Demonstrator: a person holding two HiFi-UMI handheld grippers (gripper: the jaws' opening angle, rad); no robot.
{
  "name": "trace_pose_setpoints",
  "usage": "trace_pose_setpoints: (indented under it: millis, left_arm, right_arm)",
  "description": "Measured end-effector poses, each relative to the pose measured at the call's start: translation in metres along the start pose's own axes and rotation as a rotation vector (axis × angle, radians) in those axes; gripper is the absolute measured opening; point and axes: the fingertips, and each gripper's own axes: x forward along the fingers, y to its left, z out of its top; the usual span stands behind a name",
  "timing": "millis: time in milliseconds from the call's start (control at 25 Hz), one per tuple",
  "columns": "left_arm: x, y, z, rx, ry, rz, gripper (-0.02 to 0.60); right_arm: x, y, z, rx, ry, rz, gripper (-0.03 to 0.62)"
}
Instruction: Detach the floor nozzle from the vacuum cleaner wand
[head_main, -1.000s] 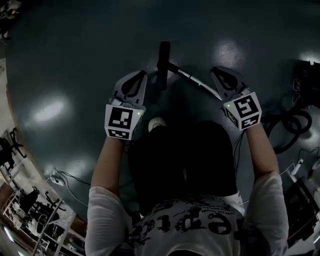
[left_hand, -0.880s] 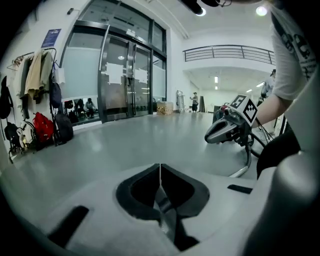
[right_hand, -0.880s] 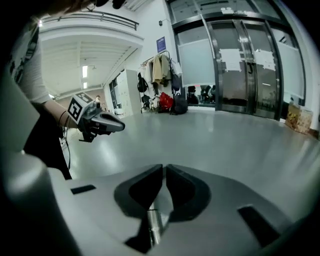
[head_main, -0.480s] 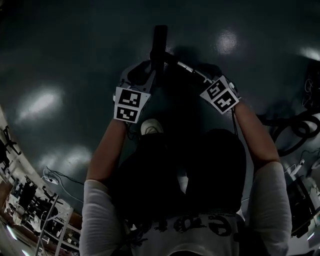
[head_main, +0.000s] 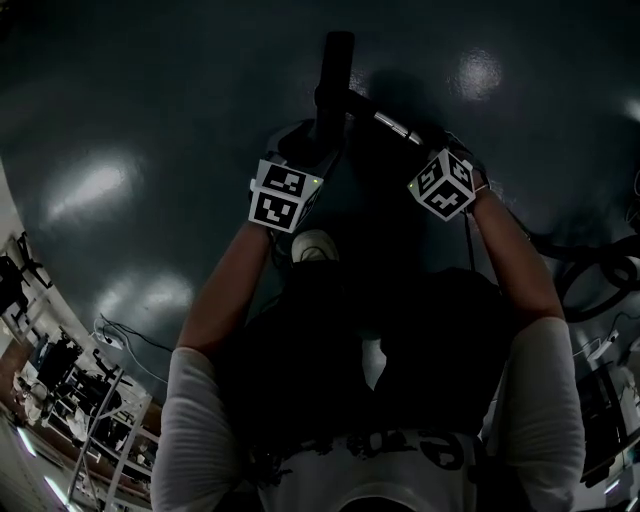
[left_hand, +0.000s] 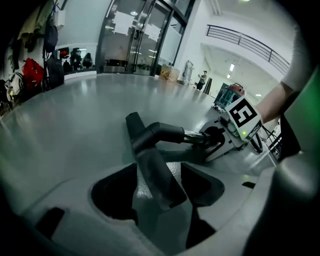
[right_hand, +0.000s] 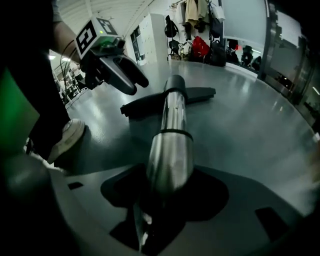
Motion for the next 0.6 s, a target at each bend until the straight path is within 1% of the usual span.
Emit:
trace_pose_setpoints:
  millis: [80,120,160,320,440,480,520,600]
  left_arm:
    - [0.006,-0.001,0.002,-0.006,0.011,-0.003,0.287]
    - [0.010,-0.003,0.003,-0.012,0.019,-0.007,0.310]
    - [0.013,-0.004,0.004,-0.014,0.030,-0.010,0.339]
    - [0.018,-0.009,0.004,0.015,0.075,-0.015,0.437]
    - [0.014,-0.005,0.019,-0.033,0.047,-0.026,0.443]
    - [0.011,-0.007,0.029,-0.049,0.035,-0.048,0.443]
    - [0.007,-0.013,0.040,-0.056,0.034,-0.088,0.443]
    - [-0.007,-0.035,0.061,-0.056,0.052,-0.206,0.443]
  right_arm:
    - [-0.002,-0.003,0.001,0.007,-0.021,-0.005,0.232]
    - [-0.003,-0.006,0.001,0.020,-0.025,-0.013,0.180]
    - [-0.004,-0.008,0.002,0.029,-0.024,-0.022,0.156]
    - [-0.015,-0.006,0.008,0.038,-0.044,-0.028,0.153]
    - [-0.045,-0.008,0.022,0.047,-0.101,-0.040,0.152]
    - [-0.060,-0.008,0.030,0.055,-0.123,-0.043,0.152]
    - [-0.076,-0.007,0.037,0.064,-0.142,-0.042,0.152]
    - [-0.110,-0.002,0.053,0.077,-0.167,-0.029,0.150]
